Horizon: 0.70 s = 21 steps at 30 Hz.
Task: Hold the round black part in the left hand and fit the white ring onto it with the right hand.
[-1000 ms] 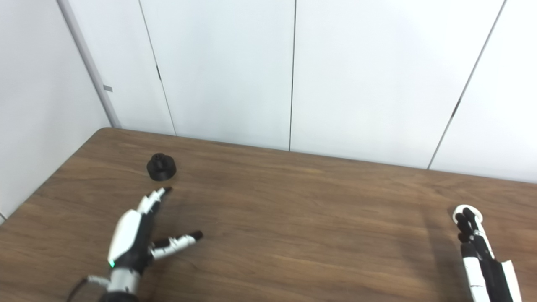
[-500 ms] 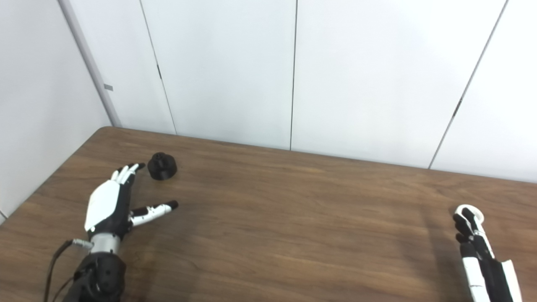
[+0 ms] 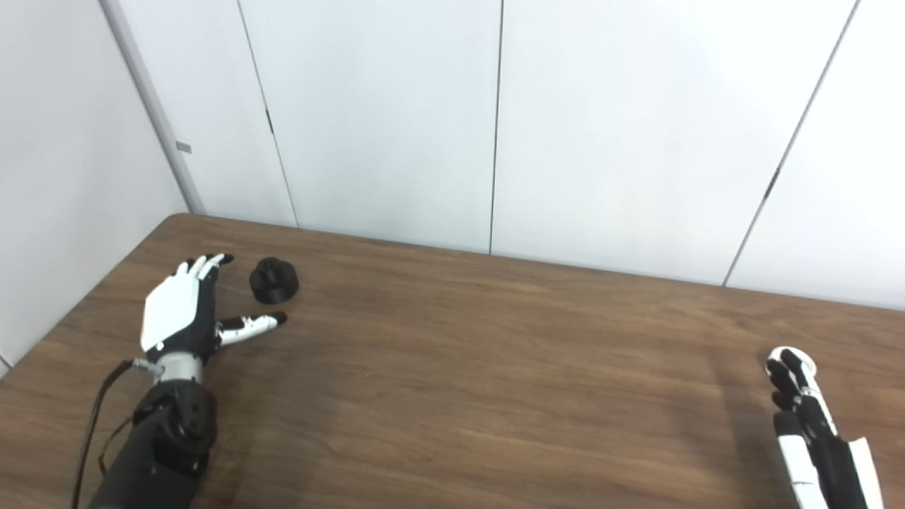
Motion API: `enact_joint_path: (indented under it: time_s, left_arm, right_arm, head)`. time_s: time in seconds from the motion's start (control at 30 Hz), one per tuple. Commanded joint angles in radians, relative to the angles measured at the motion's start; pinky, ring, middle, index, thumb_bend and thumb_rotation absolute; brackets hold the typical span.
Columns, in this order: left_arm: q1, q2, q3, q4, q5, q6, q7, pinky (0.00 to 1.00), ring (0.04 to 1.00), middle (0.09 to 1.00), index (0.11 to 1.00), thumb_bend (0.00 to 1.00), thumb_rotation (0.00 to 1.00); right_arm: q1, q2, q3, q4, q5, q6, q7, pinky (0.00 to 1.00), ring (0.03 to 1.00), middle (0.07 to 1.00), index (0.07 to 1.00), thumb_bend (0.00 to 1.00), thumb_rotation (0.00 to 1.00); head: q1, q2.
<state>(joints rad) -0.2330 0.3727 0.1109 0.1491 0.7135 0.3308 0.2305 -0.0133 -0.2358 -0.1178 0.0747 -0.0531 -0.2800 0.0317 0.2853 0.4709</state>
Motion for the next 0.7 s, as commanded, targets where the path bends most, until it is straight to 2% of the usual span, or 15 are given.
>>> enact_joint_path:
  time_s: [0.0,0.2,0.47,0.67]
  left_arm:
    - [-0.074,0.044,0.001,0.012,-0.011,-0.012,0.013,1.00,0.997,0.952,0.876,0.89,0.39]
    - [-0.147,0.065,-0.017,0.085,-0.066,0.014,-0.039,1.00,0.997,0.950,0.862,0.89,0.41]
    - [-0.206,0.070,-0.019,0.176,-0.153,0.014,-0.055,1.00,1.000,0.954,0.852,0.89,0.39]
    - [-0.246,0.102,-0.060,0.240,-0.175,0.026,-0.095,1.00,1.000,0.960,0.837,0.91,0.44]
  right_arm:
    - [0.065,0.027,0.016,0.114,-0.003,-0.027,-0.010,0.91,0.930,0.923,0.941,0.60,0.96]
    - [0.070,0.029,0.015,0.111,-0.028,-0.029,-0.023,0.89,0.920,0.914,0.932,0.62,0.95]
    - [0.077,0.033,0.015,0.094,-0.048,-0.006,-0.031,0.86,0.912,0.905,0.926,0.62,0.94]
    - [0.077,0.032,0.016,0.096,-0.058,-0.010,-0.034,0.85,0.912,0.904,0.924,0.62,0.94]
  head:
    - [0.001,0.000]
    - [-0.004,0.002]
    - [-0.012,0.005]
    - [-0.014,0.005]
